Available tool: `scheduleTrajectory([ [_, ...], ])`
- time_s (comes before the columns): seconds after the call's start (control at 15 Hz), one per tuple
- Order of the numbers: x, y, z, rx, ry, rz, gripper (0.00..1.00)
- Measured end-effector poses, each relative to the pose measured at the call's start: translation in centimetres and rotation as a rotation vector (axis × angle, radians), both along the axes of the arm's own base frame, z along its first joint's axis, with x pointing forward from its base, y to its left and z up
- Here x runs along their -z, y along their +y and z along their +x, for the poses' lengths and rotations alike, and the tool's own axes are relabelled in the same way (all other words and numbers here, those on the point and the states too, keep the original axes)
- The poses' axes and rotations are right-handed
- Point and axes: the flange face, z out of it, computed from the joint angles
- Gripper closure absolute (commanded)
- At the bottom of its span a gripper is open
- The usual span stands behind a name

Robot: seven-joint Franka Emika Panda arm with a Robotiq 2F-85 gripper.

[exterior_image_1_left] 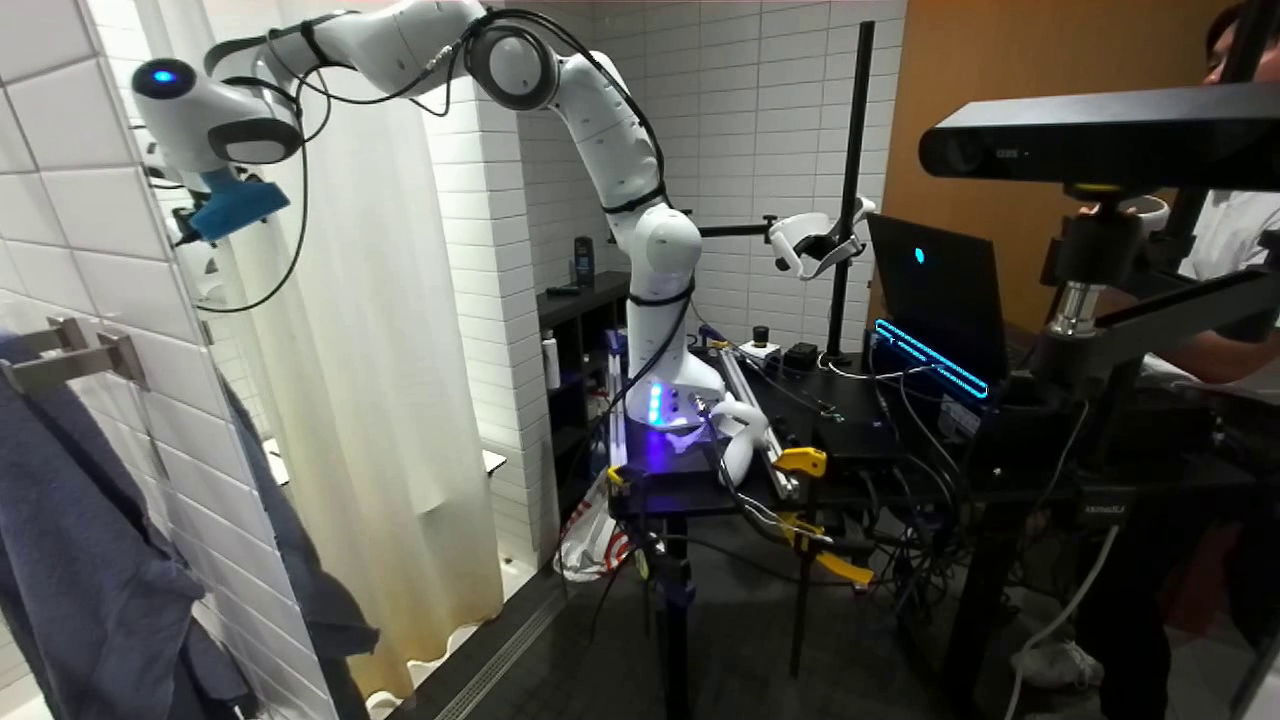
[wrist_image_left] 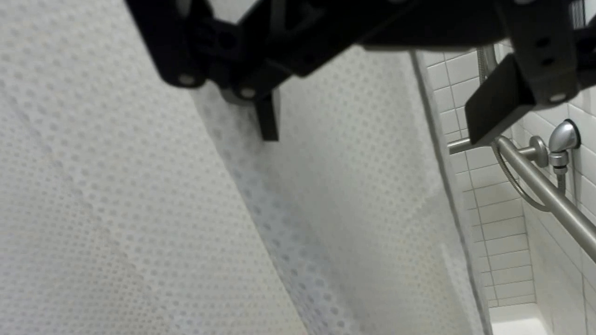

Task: Move the shower curtain to one side

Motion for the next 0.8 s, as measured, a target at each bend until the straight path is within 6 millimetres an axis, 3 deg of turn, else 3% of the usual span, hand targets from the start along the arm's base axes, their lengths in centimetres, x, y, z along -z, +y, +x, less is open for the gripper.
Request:
scheduleTrajectory([
  [0.07, 0.2, 0.4, 0.1, -0.005, 0.001, 0.009, 0.00],
  [0.13, 0.4, 0.7, 0.1, -0.009, 0.003, 0.016, 0.25],
  [0.2, 0.5, 1.0, 0.2, -0.012, 0.005, 0.021, 0.26],
  [0.33, 0.9, 1.7, 0.3, -0.021, 0.005, 0.031, 0.39],
  [0.8, 1.3, 1.9, 0.4, -0.037, -0.005, 0.021, 0.95],
])
